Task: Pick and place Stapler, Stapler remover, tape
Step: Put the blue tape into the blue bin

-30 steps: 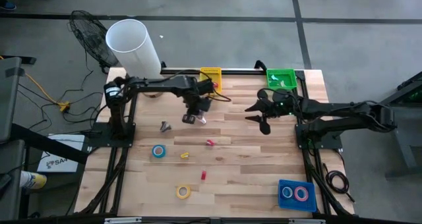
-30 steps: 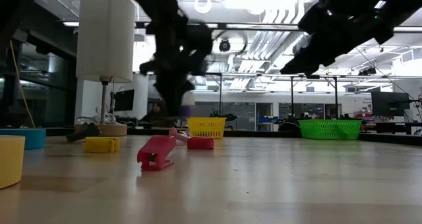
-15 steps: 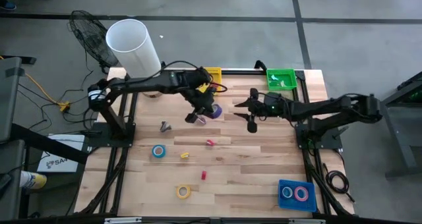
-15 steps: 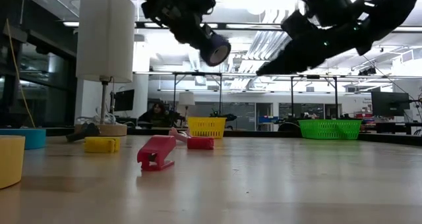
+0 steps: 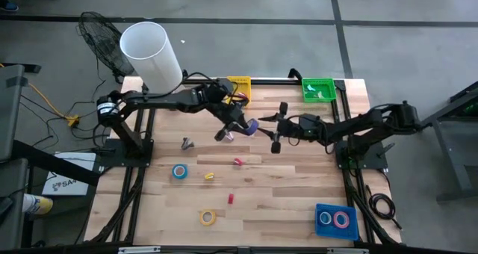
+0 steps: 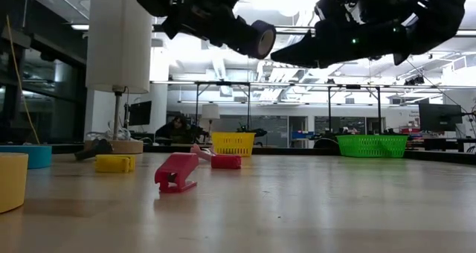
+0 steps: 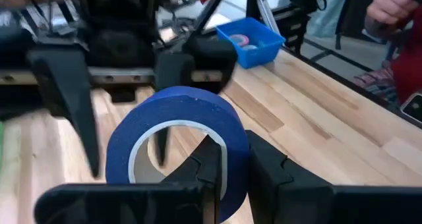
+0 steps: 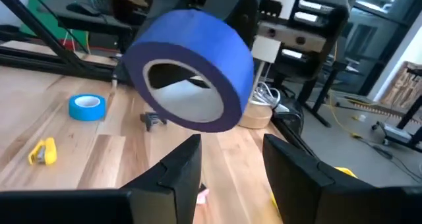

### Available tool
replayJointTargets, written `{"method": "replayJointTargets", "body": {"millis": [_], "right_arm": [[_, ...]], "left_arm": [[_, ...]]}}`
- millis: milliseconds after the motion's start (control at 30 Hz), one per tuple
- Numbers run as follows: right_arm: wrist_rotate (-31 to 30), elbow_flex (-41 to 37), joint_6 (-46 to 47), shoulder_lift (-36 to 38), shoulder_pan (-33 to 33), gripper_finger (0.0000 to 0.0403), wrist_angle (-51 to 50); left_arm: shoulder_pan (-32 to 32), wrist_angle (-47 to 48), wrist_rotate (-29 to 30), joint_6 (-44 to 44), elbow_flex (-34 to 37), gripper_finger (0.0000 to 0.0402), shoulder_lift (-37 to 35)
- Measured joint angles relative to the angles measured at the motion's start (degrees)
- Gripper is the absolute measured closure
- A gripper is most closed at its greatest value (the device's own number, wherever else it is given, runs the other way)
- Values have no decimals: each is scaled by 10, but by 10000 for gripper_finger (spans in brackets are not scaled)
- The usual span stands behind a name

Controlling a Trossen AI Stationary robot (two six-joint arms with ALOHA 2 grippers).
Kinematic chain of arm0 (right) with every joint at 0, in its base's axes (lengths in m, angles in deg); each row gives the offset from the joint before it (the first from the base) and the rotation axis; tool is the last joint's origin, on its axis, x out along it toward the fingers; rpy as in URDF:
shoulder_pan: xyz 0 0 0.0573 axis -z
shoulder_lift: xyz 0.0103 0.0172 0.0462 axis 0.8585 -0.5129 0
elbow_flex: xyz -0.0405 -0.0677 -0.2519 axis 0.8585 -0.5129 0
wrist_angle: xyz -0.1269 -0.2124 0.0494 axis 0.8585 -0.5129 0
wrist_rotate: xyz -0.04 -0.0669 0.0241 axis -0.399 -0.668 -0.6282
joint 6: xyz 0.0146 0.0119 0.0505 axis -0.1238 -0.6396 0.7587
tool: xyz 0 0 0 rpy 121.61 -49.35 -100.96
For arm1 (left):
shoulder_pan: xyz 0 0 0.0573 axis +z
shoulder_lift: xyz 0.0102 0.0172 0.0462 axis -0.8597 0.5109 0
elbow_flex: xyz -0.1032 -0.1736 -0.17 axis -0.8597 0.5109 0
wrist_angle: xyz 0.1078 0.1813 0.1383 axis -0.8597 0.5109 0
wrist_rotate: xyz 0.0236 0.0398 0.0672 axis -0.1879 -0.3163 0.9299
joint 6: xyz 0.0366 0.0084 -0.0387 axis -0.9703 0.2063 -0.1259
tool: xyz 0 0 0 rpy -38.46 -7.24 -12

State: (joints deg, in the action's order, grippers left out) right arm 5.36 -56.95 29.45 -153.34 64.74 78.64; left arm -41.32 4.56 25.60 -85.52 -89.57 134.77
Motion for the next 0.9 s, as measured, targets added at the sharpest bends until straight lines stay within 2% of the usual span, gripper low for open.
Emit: {"method": "replayJointTargets", "body": {"millis": [367, 900], "right_arm": [[-12, -1, -10, 1, -8, 250, 60], [-14, 0, -21, 1, -1, 250, 111]], "left_arm": [[0, -4, 2, 10, 1, 368, 0], [-4, -65, 0, 30, 1, 368, 0]]}}
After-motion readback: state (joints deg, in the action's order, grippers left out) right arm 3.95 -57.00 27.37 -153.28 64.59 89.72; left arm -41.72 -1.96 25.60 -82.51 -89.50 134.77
